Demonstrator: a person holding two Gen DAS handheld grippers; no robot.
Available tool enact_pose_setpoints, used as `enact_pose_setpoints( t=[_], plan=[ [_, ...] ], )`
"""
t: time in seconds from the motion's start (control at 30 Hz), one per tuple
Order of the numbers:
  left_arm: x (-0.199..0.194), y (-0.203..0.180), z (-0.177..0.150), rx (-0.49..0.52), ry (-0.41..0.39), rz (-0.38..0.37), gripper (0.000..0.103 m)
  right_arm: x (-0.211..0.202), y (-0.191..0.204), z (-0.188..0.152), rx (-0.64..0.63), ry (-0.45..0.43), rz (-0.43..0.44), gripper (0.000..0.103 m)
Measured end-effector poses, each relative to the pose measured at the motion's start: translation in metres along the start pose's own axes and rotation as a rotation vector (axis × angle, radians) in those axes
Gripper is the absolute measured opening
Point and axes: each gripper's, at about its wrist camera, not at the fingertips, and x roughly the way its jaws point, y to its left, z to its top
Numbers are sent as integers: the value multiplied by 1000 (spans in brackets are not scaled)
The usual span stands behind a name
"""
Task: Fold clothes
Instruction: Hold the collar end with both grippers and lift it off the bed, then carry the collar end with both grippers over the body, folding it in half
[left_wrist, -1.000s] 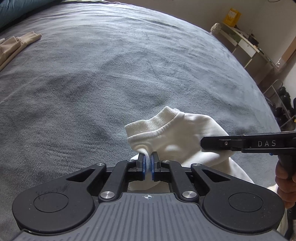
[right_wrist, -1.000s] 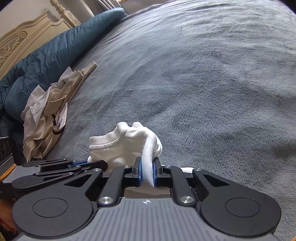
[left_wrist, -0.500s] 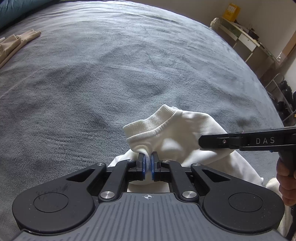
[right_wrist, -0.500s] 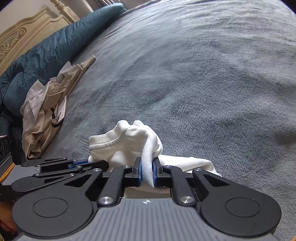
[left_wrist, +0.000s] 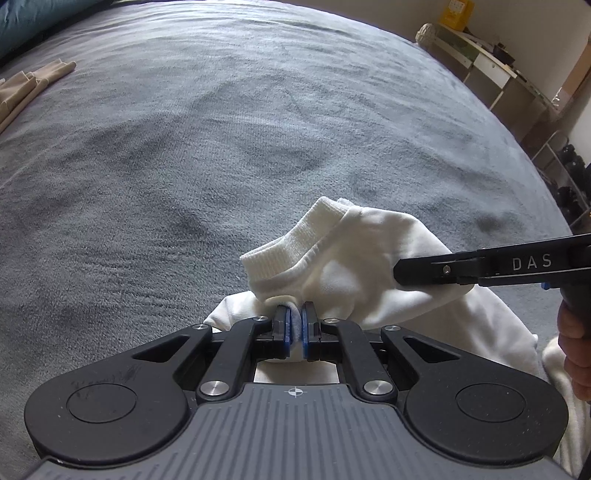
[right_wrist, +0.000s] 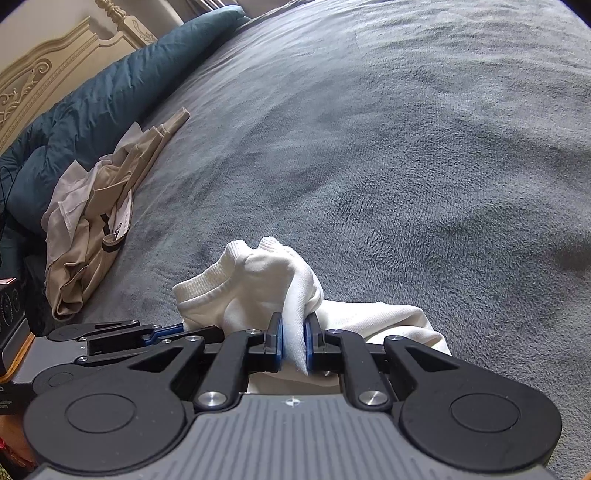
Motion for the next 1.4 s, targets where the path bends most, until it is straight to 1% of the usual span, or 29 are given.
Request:
enact_pose_setpoints(
  t=[0.07,0.17,0.27,0.37,0.43,0.5,0.57,0.6,0.73,0.8,0.9,0.97,1.0,1.03,1.07,1.1,1.17,1.2,1.27,1.3,1.4],
  plan=[
    [-2,1,-3,2,-20,-5,4,0,1,-1,-3,-4,-2,13],
    [-10,2,-13,9,-71,-23,4,-5,7,-6,-34,-16,-15,13],
    [-18,2,-26,49,-107,-29,4,-12,20,-16,-128,-32,-37,13],
    [-26,2,-37,98,-130,-23,7,-18,37,-28,-266,-41,-75,13],
    [-32,3,-43,123,-141,-36,14,-21,47,-36,-353,-50,-103,14],
    [-38,6,-46,147,-158,-57,30,-23,55,-42,-428,-52,-128,14],
    [-40,5,-47,197,-173,-69,36,-25,63,-48,-518,-54,-150,14],
    [-40,4,-47,231,-178,-68,41,-26,67,-52,-562,-55,-161,14],
    [-34,2,-44,362,-193,-54,52,-26,80,-65,-739,-48,-202,14],
    [-28,5,-40,379,-188,-62,55,-26,84,-71,-803,-40,-209,14],
    [-20,13,-31,363,-175,-108,55,-26,85,-76,-863,-31,-207,14],
    [-17,18,-25,345,-168,-145,55,-26,85,-75,-867,-24,-197,14],
    [-15,19,-23,337,-166,-165,53,-27,83,-72,-856,-20,-188,15],
    [-12,20,-22,334,-167,-178,50,-27,82,-69,-840,-14,-176,17],
    [-11,20,-22,336,-167,-184,43,-27,80,-65,-819,-9,-164,19],
    [-9,20,-22,349,-166,-185,39,-28,78,-60,-793,-7,-151,20],
    [-7,20,-23,368,-165,-186,38,-29,71,-48,-727,1,-113,28],
    [-6,21,-24,370,-165,-190,37,-30,67,-41,-690,-1,-94,30],
    [-4,22,-25,362,-165,-197,37,-30,58,-26,-617,-3,-55,38],
    [-3,23,-25,360,-165,-200,37,-29,54,-18,-583,-2,-36,40],
    [-1,24,-27,370,-168,-204,36,-23,42,4,-502,21,17,50]
  ],
)
